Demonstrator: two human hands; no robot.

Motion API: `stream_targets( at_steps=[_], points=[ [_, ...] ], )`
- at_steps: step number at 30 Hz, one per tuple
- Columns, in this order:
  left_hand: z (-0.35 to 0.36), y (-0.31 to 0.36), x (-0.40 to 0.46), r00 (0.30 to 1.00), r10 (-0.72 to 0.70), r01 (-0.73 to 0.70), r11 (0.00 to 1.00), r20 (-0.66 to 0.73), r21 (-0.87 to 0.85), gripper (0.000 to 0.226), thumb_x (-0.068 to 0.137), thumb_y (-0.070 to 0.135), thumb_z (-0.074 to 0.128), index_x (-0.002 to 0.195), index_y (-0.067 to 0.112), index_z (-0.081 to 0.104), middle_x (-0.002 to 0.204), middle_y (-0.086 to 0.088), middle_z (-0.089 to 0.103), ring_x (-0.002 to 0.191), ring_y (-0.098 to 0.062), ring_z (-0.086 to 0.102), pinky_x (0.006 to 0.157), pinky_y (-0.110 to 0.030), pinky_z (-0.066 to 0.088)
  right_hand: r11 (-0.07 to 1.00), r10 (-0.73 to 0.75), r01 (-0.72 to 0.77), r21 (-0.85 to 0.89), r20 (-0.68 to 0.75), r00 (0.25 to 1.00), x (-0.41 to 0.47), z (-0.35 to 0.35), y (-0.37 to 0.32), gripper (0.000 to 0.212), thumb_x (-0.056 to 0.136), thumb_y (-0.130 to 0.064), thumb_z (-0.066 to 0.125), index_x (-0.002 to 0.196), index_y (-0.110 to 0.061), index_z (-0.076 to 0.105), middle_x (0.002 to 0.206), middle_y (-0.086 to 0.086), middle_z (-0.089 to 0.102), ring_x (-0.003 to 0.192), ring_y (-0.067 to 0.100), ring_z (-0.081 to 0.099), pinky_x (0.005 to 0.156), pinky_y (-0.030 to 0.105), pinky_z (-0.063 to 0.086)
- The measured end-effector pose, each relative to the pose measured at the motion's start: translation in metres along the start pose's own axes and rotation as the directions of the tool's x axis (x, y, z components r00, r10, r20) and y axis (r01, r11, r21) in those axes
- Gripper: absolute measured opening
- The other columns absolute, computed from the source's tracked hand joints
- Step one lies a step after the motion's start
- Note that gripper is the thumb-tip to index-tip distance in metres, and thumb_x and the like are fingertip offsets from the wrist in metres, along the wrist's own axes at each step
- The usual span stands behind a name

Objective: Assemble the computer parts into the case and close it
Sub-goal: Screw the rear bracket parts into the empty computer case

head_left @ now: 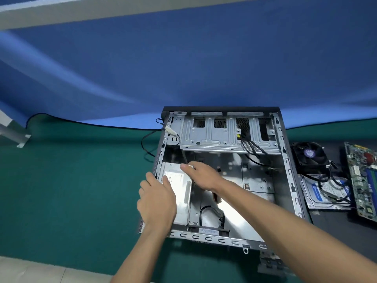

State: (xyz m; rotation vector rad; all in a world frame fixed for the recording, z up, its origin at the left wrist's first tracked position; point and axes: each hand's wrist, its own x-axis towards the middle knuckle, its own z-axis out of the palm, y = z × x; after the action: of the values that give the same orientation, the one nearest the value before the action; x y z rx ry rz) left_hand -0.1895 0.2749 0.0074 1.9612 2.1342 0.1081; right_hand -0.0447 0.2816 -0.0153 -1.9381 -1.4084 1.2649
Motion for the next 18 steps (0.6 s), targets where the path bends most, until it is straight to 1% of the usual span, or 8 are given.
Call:
stream_targets(
  at_steps=[1,3,5,8,9,12,16,18],
  points=[
    [0.000,0.001,0.001,1.000,-0.001,0.001,1.000,0.002,0.019,0.050,0.099,0.040,0.026,0.135,0.006,0.032,0.123,-0.014,0.050,0.107,-0.032,0.054,0.068,-0.038,0.039,1.000,0.010,-0.010,0.014,-0.004,1.000,0.000,0.001,-0.002,0.047,0.098,-0.055,0.031,0.115,-0.018,0.056,0.109,-0.001,0.060,0.103,0.019,0.054,0.078,0.030,0.036],
    [0.000,0.002,0.003,1.000,0.002,-0.002,0.999,-0.004,0.034,0.047,0.100,0.041,0.026,0.130,0.006,0.036,0.119,-0.013,0.052,0.102,-0.032,0.056,0.063,-0.036,0.034,1.000,0.020,-0.019,0.007,-0.045,0.999,0.001,0.004,-0.006,0.047,0.099,-0.054,0.027,0.117,-0.017,0.051,0.102,-0.002,0.059,0.097,0.018,0.053,0.075,0.030,0.036],
    [0.001,0.004,0.004,1.000,0.014,-0.013,0.999,-0.022,0.042,0.046,0.099,0.042,0.026,0.126,0.006,0.038,0.116,-0.011,0.053,0.100,-0.031,0.057,0.062,-0.035,0.033,1.000,0.007,-0.010,-0.021,-0.109,0.994,0.003,0.009,-0.010,0.042,0.101,-0.050,0.023,0.105,-0.017,0.049,0.092,-0.003,0.056,0.088,0.019,0.052,0.072,0.032,0.035],
    [0.002,0.005,0.005,0.998,0.023,-0.020,0.999,-0.054,0.046,0.044,0.099,0.042,0.026,0.121,0.005,0.039,0.114,-0.011,0.053,0.100,-0.029,0.056,0.063,-0.034,0.034,1.000,0.005,-0.010,-0.017,-0.258,0.966,0.008,0.021,-0.015,0.043,0.103,-0.044,0.020,0.077,-0.019,0.043,0.076,-0.004,0.052,0.078,0.022,0.050,0.070,0.033,0.034],
    [0.003,0.005,0.006,0.998,0.026,-0.023,0.999,-0.060,0.043,0.044,0.099,0.041,0.025,0.119,0.005,0.039,0.113,-0.011,0.053,0.100,-0.028,0.055,0.064,-0.034,0.035,1.000,0.020,-0.020,0.003,-0.328,0.944,0.010,0.025,-0.016,0.045,0.103,-0.043,0.019,0.073,-0.019,0.042,0.073,-0.004,0.051,0.075,0.022,0.050,0.068,0.033,0.034],
    [0.003,0.006,0.007,0.996,0.034,-0.029,0.997,-0.078,0.068,0.041,0.099,0.041,0.024,0.113,0.006,0.039,0.109,-0.010,0.053,0.097,-0.027,0.055,0.069,-0.035,0.042,0.995,0.094,-0.073,0.061,-0.494,0.864,0.017,0.030,-0.018,0.050,0.104,-0.040,0.020,0.074,-0.014,0.050,0.066,-0.006,0.052,0.067,0.021,0.049,0.063,0.032,0.031],
    [0.005,0.015,0.012,0.996,0.006,-0.001,0.999,-0.089,0.055,0.038,0.100,0.039,0.024,0.112,0.006,0.040,0.110,-0.009,0.054,0.098,-0.027,0.054,0.074,-0.037,0.043,0.991,0.126,-0.082,0.109,-0.516,0.847,0.025,0.025,-0.019,0.054,0.103,-0.037,0.023,0.075,-0.008,0.059,0.061,-0.010,0.050,0.061,0.016,0.047,0.060,0.031,0.028],
    [0.005,0.018,0.013,0.996,-0.026,0.029,0.999,-0.085,0.040,0.038,0.100,0.038,0.025,0.112,0.006,0.040,0.110,-0.010,0.054,0.099,-0.027,0.054,0.072,-0.037,0.041,0.980,0.145,-0.047,0.194,-0.528,0.837,0.024,0.025,-0.018,0.052,0.102,-0.038,0.029,0.070,-0.009,0.058,0.060,-0.009,0.051,0.058,0.011,0.046,0.057,0.031,0.030]
  ],
)
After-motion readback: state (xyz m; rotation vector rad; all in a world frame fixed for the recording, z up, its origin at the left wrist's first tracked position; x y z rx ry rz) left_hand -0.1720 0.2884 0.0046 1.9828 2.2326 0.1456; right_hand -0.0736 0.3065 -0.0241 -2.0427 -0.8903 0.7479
